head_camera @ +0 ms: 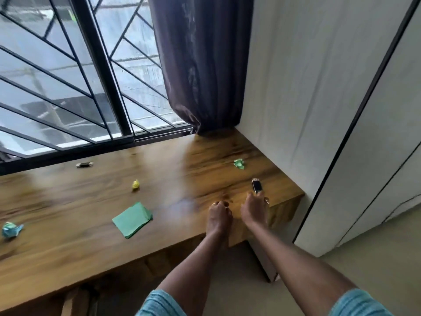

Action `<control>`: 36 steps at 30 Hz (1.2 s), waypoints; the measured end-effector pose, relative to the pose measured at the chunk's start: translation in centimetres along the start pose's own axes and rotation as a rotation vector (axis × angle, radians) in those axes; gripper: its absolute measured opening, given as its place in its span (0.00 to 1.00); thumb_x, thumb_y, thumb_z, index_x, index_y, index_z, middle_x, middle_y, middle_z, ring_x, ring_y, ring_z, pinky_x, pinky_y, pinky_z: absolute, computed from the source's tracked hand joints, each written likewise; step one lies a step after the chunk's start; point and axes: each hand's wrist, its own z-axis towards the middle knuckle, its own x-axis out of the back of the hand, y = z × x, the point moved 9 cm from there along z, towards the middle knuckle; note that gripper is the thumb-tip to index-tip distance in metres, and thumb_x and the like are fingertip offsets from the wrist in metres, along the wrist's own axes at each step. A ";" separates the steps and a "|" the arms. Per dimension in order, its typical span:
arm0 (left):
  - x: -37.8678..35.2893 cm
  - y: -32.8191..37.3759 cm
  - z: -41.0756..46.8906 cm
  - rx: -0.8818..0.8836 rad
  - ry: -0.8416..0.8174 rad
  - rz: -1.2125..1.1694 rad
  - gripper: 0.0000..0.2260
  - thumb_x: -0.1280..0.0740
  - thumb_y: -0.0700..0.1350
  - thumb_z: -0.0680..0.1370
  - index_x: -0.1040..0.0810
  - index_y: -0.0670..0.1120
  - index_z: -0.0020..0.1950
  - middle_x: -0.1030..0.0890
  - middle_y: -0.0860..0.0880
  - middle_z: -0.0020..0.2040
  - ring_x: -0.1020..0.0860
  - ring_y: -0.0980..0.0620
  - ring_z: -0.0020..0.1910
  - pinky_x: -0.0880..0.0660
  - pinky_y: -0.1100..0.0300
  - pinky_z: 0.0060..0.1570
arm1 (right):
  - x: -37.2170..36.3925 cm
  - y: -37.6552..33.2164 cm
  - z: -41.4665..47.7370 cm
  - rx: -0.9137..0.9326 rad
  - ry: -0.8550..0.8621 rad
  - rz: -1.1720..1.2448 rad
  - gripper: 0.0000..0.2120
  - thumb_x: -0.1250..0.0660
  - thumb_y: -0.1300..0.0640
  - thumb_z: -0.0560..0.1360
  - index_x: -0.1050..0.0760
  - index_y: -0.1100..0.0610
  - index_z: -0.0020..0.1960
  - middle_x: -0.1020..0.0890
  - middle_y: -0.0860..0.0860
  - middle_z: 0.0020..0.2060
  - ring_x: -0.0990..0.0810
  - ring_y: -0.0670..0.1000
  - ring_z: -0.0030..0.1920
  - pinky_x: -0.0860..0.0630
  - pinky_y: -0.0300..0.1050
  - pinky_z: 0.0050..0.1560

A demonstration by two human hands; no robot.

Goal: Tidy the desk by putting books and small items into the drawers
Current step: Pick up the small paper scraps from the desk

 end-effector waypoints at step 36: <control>30.7 -24.7 16.5 0.488 0.582 0.148 0.17 0.44 0.35 0.79 0.22 0.42 0.63 0.22 0.42 0.61 0.25 0.45 0.61 0.28 0.57 0.59 | -18.8 -36.3 4.9 0.774 -0.395 0.037 0.25 0.47 0.69 0.76 0.33 0.52 0.69 0.33 0.59 0.64 0.27 0.61 0.58 0.27 0.50 0.59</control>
